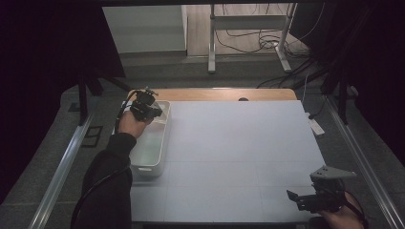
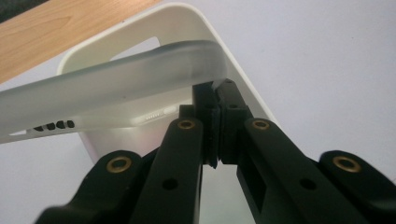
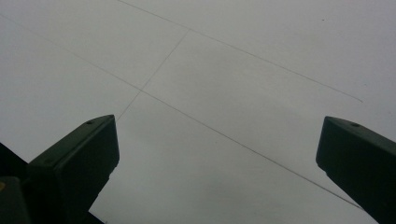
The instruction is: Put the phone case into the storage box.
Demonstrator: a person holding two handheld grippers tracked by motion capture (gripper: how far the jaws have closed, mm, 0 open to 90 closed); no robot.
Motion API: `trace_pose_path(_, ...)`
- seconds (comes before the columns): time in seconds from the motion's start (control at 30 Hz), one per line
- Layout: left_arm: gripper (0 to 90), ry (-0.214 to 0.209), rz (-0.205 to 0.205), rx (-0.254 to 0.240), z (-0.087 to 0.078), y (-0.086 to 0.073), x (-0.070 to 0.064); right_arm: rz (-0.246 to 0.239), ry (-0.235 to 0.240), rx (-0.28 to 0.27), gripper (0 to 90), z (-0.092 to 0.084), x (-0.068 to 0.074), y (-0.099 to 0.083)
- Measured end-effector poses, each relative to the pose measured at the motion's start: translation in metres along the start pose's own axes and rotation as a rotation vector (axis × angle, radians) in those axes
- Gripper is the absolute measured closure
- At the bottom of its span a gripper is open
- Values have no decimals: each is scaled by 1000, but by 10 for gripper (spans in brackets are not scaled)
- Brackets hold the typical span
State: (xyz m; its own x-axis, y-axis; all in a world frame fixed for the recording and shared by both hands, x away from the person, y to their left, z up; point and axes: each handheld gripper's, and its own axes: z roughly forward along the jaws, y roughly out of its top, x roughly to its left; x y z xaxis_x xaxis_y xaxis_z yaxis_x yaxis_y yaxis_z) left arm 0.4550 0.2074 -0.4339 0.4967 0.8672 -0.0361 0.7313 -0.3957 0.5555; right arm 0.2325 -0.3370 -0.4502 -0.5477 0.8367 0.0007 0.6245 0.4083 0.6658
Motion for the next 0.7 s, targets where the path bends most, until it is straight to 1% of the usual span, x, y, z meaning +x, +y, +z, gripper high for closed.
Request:
trace_pose_path(0.23, 879, -7, -14, 2, 11, 0, 1, -1, 2, 0, 0, 0, 0, 0)
trace_pose_path(0.37, 878, -3, -20, 2, 13, 2, 0, -1, 2, 1, 0, 0, 0, 0)
trace_pose_path(0.57, 867, -17, -35, -2, 17, 6, 2, -2, 1, 4, 0, 0, 0, 0)
trace_pose_path(0.7, 860, -22, -65, -18, 21, 9, 4, -10, 3, 7, 0, 1, 1, 0)
